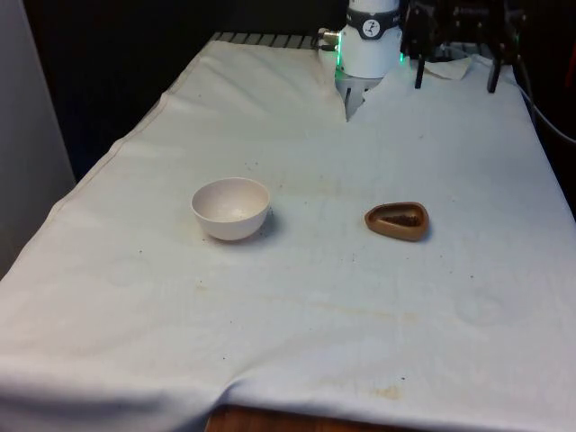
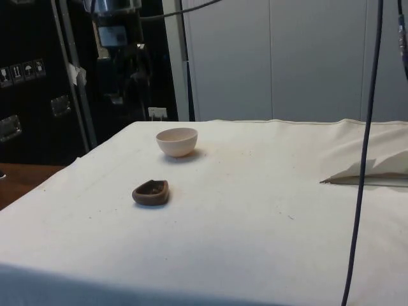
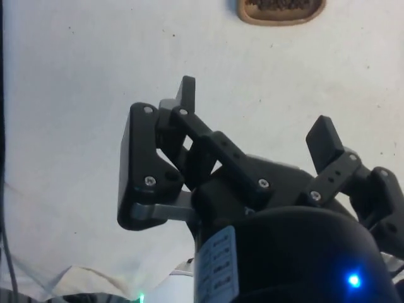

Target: Pour the coffee beans from the cup into the bowl.

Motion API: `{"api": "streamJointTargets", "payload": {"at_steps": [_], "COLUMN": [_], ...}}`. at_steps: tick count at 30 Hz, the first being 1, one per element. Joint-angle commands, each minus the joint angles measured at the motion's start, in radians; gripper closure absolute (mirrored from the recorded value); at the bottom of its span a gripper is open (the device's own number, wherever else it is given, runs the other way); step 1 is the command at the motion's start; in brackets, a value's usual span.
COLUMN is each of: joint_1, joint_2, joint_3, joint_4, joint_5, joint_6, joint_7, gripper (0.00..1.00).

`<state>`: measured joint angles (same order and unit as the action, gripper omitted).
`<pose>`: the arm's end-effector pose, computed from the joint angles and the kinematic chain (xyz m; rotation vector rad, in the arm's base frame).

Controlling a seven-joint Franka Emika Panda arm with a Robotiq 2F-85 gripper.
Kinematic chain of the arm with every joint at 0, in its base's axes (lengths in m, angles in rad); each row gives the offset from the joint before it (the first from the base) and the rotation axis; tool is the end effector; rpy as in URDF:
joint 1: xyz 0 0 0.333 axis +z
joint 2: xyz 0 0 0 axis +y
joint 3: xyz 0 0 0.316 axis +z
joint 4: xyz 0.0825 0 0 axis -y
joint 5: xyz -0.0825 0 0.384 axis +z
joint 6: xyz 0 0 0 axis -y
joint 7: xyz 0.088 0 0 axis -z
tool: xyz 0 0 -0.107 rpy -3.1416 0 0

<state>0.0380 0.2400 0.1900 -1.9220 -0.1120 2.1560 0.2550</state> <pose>0.5938 0.1281 0.3698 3.0941 0.0459 0.0170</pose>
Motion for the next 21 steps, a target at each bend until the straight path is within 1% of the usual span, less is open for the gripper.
{"api": "streamJointTargets", "payload": {"at_steps": [1, 4, 5, 6, 8, 10, 12, 13, 14, 15, 21], "joint_1": [0.007, 0.011, 0.003, 0.011, 0.012, 0.012, 0.015, 0.015, 0.008, 0.017, 0.021], "joint_2": [0.009, 0.033, 0.022, 0.033, 0.052, 0.063, 0.081, 0.081, 0.083, 0.094, 0.132], "joint_3": [0.001, 0.015, 0.014, 0.015, 0.027, 0.034, 0.043, 0.043, 0.051, 0.05, 0.068], "joint_4": [-0.005, -0.004, 0.0, -0.004, -0.004, -0.003, -0.001, -0.001, 0.0, 0.0, 0.005], "joint_5": [-0.019, -0.044, -0.025, -0.044, -0.063, -0.074, -0.094, -0.094, -0.092, -0.11, -0.157], "joint_6": [0.018, 0.033, 0.012, 0.033, 0.045, 0.051, 0.062, 0.062, 0.056, 0.069, 0.089], "joint_7": [0.024, 0.056, 0.032, 0.056, 0.08, 0.093, 0.117, 0.117, 0.113, 0.134, 0.185], "gripper": [0.0, 0.0, 0.0, 0.0, 0.0, 0.0, 0.0, 0.0, 0.0, 0.0, 0.0]}}
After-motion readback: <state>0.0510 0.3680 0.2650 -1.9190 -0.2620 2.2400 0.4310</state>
